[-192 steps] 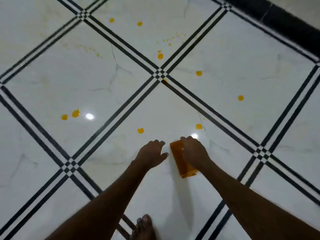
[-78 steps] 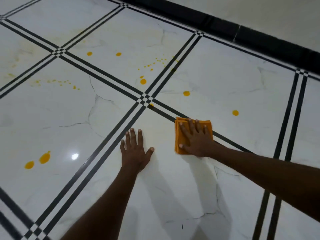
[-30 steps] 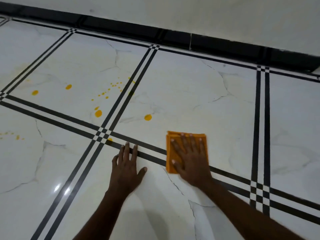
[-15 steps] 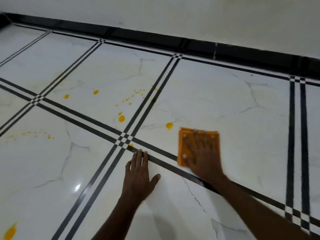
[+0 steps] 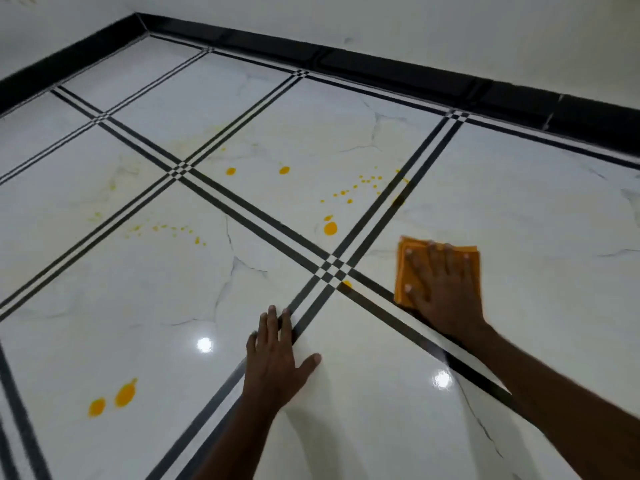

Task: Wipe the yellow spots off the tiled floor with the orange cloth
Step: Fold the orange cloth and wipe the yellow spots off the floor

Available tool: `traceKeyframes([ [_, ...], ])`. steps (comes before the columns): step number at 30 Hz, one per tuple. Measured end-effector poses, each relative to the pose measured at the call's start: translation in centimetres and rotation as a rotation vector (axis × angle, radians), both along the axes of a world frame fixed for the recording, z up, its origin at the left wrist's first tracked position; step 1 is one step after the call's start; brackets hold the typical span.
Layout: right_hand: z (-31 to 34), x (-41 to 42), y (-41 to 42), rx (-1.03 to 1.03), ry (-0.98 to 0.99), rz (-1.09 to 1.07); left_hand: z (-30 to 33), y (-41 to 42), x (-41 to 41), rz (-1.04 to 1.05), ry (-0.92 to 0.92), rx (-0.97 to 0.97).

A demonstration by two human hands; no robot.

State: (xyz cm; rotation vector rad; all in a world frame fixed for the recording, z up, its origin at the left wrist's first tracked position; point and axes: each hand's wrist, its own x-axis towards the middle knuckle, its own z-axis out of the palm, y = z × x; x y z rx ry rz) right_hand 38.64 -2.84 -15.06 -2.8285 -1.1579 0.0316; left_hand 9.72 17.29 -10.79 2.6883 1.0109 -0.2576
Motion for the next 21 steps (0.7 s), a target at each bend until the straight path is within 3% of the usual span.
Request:
traceKeyframes([
  [3, 0.6, 0.5, 6.0, 0.024, 0.023, -0.155, -0.8, 0.5, -0.2, 0.077, -0.047, -0.032],
  [6, 0.4, -9.2, 11.3, 0.067, 0.022, 0.212, -0.1, 2.2, -1.8, 0.108, -0.002, -0.061],
  [9, 0.3, -12.2, 9.6, 0.063, 0.059, 0.354, 0.4, 3.2, -3.0, 0.05, 0.047, -0.067],
  [11, 0.0, -8.5, 7.5, 0.025, 0.042, 0.287, 0.6, 3.1, -3.2, 0.048, 0.015, -0.06],
  [14, 0.3, -1.3, 8.1, -0.009, 0.008, -0.004, 0.0, 3.1, -3.2, 0.077, 0.011, -0.056],
  [16, 1.1, -1.6, 11.1, 0.015, 0.042, -0.059, -0.1, 3.1, -2.9, 0.088, 0.028, -0.049],
  [19, 0.7, -10.2, 12.8, 0.042, 0.068, 0.215, 0.3, 3.6, -3.0, 0.051, 0.089, -0.055],
  [21, 0.1, -14.8, 9.3, 0.03, 0.1, 0.36, 0.9, 4.0, -3.2, 0.024, 0.099, -0.076],
])
